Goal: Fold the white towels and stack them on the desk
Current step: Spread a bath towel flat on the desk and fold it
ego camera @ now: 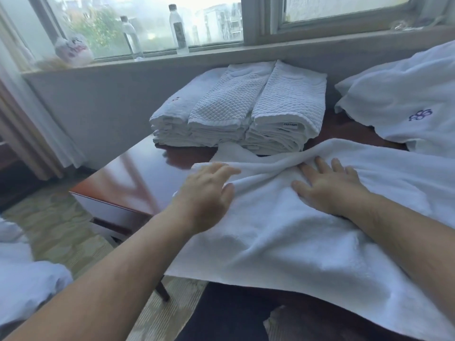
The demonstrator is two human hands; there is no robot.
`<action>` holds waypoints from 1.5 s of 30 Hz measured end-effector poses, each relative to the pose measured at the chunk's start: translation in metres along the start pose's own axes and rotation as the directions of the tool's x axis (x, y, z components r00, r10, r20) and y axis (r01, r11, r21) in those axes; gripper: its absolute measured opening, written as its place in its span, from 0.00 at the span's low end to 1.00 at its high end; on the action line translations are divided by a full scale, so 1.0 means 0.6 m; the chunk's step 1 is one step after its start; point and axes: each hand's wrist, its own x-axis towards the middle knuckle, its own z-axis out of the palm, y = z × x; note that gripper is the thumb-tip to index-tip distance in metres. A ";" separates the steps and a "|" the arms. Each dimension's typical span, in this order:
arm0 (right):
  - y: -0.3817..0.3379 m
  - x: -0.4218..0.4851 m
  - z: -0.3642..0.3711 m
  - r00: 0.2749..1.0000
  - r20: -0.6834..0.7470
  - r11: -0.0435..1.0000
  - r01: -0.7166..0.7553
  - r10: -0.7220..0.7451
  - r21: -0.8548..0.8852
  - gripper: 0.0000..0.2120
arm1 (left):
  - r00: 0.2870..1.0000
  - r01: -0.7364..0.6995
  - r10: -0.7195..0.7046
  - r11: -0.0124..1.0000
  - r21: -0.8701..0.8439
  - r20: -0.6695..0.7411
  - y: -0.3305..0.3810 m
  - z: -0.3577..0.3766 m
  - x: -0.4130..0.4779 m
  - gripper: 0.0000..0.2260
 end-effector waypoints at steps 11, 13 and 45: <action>0.060 -0.114 -0.063 0.972 -0.218 0.945 0.153 -0.090 0.288 0.17 | 0.995 -0.097 0.097 0.995 -0.029 -0.021 0.110 0.082 0.085 0.13; 0.098 -0.135 -0.073 0.927 -0.337 0.978 -0.106 0.162 0.178 0.15 | 0.971 -0.238 0.234 0.967 -0.089 -0.051 0.142 0.104 0.095 0.15; 0.116 -0.100 -0.011 0.833 -0.426 0.935 -0.294 0.353 0.200 0.15 | 0.997 0.026 -0.021 0.998 -0.060 0.075 0.049 0.133 0.141 0.27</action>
